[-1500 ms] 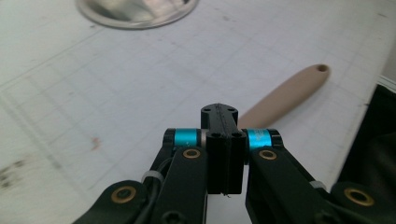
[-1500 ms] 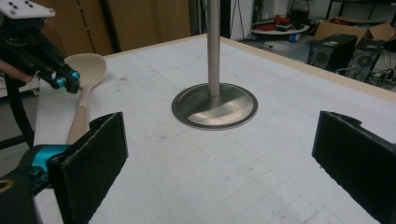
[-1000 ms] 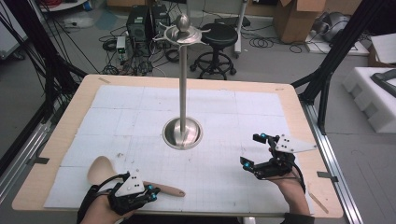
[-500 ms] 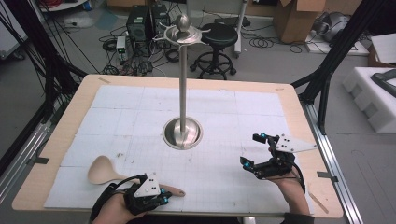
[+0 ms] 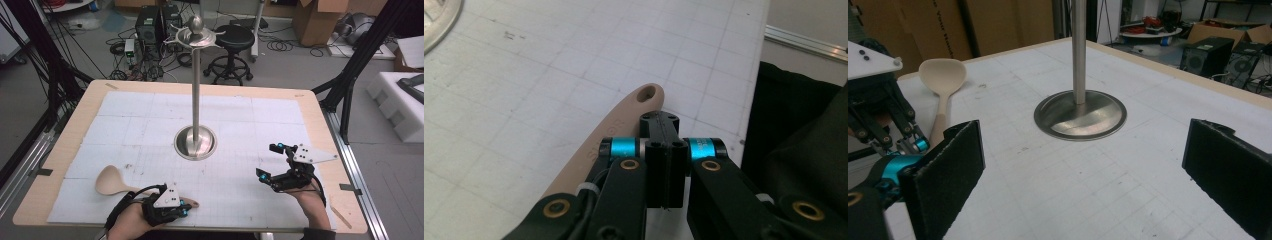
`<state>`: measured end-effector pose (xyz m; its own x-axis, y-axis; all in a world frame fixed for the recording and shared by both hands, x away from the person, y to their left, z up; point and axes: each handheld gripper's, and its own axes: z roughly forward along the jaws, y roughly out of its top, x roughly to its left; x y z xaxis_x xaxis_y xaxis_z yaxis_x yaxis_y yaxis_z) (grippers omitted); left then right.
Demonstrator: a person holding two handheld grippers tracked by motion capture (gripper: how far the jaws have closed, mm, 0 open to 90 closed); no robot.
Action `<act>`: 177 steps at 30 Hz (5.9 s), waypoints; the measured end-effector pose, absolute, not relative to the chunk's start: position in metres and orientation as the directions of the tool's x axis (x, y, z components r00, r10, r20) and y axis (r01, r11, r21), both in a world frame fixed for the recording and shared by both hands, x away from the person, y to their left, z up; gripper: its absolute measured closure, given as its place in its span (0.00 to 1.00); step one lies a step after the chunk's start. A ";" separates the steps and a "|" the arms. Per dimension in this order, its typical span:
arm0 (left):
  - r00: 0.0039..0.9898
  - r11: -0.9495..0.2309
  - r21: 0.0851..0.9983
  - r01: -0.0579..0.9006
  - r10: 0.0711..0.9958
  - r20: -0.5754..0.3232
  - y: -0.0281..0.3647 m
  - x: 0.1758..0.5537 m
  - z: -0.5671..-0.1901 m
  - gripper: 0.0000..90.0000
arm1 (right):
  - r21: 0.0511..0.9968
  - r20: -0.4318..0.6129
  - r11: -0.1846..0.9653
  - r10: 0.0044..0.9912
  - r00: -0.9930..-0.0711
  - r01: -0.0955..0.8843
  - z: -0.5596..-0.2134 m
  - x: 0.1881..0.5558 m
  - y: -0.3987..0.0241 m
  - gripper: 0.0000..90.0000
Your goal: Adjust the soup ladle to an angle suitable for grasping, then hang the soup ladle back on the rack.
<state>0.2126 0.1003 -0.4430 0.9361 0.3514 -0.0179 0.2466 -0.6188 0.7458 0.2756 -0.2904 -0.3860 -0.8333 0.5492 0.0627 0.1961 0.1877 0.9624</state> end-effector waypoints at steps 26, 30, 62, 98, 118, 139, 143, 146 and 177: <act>0.919 -0.603 0.742 0.295 0.391 -0.048 0.072 0.241 -0.442 1.00 | 0.963 0.066 0.185 0.551 -0.832 0.198 -0.387 0.278 -0.291 0.03; 0.920 -0.605 0.741 0.293 0.388 -0.047 0.066 0.244 -0.442 1.00 | 0.962 0.063 0.187 0.550 -0.833 0.196 -0.387 0.279 -0.290 0.03; 0.841 -0.532 0.780 0.330 0.542 0.013 0.090 0.299 -0.448 1.00 | 0.962 0.072 0.184 0.545 -0.835 0.203 -0.388 0.278 -0.290 0.03; 0.862 -0.451 0.852 0.265 0.506 0.000 0.173 0.273 -0.385 0.90 | 0.960 0.076 0.185 0.548 -0.833 0.209 -0.389 0.280 -0.290 0.03; 0.922 -0.607 0.752 0.256 0.387 -0.002 0.213 0.284 -0.376 0.16 | 0.960 0.083 0.179 0.548 -0.832 0.213 -0.390 0.283 -0.290 0.03; 0.926 -0.718 0.620 0.317 0.377 -0.037 0.215 0.303 -0.385 0.28 | 0.957 0.088 0.188 0.534 -0.841 0.219 -0.391 0.286 -0.289 0.03; 0.926 -0.730 0.599 0.330 0.374 -0.055 0.213 0.307 -0.389 0.32 | 0.957 0.084 0.193 0.530 -0.844 0.216 -0.391 0.286 -0.288 0.03; 0.926 -0.748 0.572 0.336 0.372 -0.057 0.212 0.309 -0.393 0.33 | 0.958 0.086 0.189 0.531 -0.843 0.217 -0.391 0.286 -0.288 0.03; 0.935 -0.894 0.292 0.340 0.356 -0.001 0.199 0.316 -0.409 0.76 | 0.956 0.098 0.191 0.515 -0.852 0.225 -0.391 0.286 -0.288 0.03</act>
